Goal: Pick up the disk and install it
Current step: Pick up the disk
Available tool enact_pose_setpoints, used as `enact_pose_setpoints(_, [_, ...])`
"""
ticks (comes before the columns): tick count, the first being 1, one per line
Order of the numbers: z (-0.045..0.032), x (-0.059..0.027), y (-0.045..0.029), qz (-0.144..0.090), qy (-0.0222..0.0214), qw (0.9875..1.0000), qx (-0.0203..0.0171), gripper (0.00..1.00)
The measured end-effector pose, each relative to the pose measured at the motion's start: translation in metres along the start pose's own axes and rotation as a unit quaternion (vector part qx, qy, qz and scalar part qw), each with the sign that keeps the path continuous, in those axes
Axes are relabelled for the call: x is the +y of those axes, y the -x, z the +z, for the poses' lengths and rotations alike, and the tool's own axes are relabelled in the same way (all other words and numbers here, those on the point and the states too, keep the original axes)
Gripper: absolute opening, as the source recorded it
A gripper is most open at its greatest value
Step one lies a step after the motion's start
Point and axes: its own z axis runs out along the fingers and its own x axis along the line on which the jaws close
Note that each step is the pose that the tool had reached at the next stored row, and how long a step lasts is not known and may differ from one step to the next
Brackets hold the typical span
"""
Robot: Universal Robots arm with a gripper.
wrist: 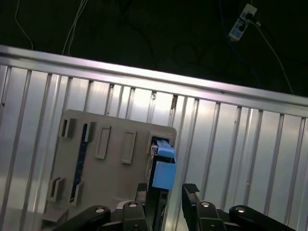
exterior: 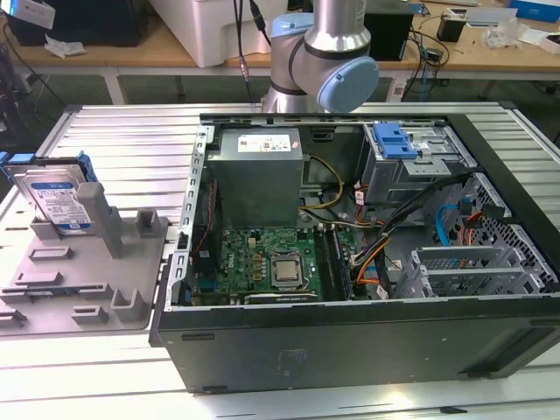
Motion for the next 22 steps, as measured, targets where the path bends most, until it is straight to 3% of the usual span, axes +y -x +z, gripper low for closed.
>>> enact_pose_setpoints(8, [0.0026,0.0063,0.001,0.007,0.0002,1.0,0.0004,0.42])
enact_pose_setpoints(22, [0.0079,0.0047,-0.003,0.024,0.001,0.9997,0.0003,0.42])
